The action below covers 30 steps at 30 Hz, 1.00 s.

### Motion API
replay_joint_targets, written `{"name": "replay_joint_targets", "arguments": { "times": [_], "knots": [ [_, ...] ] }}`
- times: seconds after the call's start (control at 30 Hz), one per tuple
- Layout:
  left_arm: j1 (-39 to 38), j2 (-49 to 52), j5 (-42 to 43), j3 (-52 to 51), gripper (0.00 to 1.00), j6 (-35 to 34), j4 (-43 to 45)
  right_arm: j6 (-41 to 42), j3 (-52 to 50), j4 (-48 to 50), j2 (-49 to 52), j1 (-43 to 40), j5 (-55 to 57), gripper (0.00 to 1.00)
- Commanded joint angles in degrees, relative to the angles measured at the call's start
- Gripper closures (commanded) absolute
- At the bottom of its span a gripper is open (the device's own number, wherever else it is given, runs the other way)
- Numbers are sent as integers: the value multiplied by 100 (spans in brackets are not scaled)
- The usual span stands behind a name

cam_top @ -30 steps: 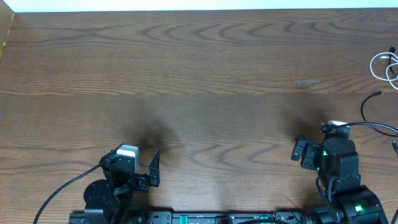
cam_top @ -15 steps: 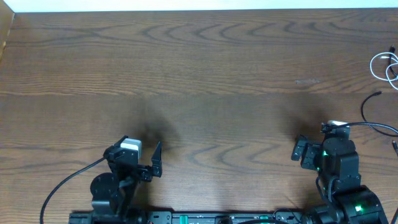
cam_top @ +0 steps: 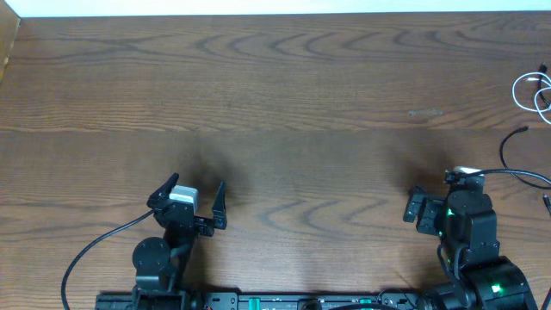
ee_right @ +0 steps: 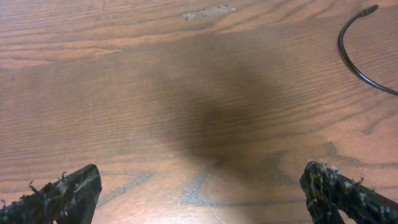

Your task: Untangle cables

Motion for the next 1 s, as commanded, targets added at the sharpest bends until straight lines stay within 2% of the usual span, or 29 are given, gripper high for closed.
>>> {"name": "replay_joint_targets", "arguments": {
  "times": [0.0, 0.17, 0.4, 0.63, 0.97],
  "knots": [
    [-9, -48, -120, -197, 2, 61, 129, -42, -31, -7, -9, 44, 50, 1],
    [-9, -48, -219, -361, 2, 59, 603, -42, -31, -7, -9, 44, 50, 1],
    [59, -50, -348, -365, 2, 61, 785, -42, -31, -7, -9, 44, 50, 1],
    [407, -50, -348, -365, 2, 61, 791, -42, -31, -7, -9, 44, 50, 1],
    [411, -50, -343, -367, 2, 57, 636, -42, -31, -7, -9, 44, 50, 1]
  ]
}}
